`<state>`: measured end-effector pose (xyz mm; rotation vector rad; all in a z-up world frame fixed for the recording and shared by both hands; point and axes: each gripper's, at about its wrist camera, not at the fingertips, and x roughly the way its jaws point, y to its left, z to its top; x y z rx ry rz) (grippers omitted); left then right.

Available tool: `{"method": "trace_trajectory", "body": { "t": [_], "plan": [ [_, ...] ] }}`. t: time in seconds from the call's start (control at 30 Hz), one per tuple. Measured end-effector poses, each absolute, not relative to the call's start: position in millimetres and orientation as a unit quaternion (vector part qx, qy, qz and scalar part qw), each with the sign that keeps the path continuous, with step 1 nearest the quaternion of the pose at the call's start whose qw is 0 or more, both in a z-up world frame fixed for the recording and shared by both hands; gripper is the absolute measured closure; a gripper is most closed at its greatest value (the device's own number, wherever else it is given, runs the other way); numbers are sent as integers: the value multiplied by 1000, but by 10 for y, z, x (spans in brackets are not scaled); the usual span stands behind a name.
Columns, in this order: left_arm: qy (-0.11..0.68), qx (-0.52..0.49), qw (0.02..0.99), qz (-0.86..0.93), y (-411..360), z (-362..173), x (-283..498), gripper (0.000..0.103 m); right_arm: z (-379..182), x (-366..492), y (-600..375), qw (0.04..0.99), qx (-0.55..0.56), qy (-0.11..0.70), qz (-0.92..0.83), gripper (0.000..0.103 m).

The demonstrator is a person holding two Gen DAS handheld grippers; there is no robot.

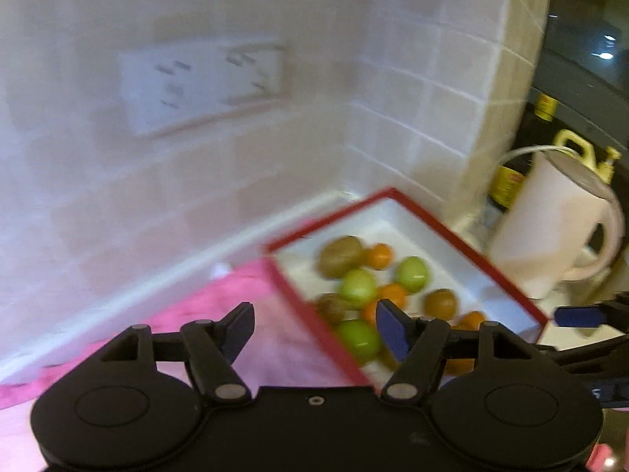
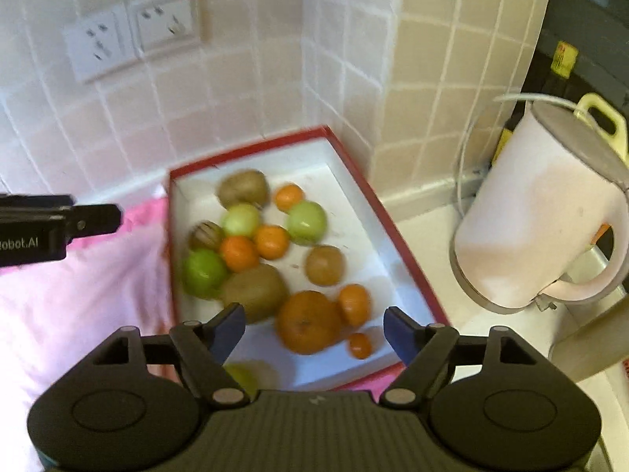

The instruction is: Organize fruits

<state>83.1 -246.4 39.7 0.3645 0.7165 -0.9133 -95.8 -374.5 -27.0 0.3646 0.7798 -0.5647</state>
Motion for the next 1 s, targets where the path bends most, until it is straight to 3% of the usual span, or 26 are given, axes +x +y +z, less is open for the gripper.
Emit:
{"method": "trace_trajectory", "body": {
  "t": [0.3, 1.0],
  "plan": [
    [301, 221, 861, -345, -1955, 510, 494, 22, -123, -1017, -3110, 878, 126, 356, -293, 22],
    [353, 235, 820, -386, -2426, -73, 353, 22, -537, -1082, -3289, 843, 147, 383, -349, 22]
  ]
}}
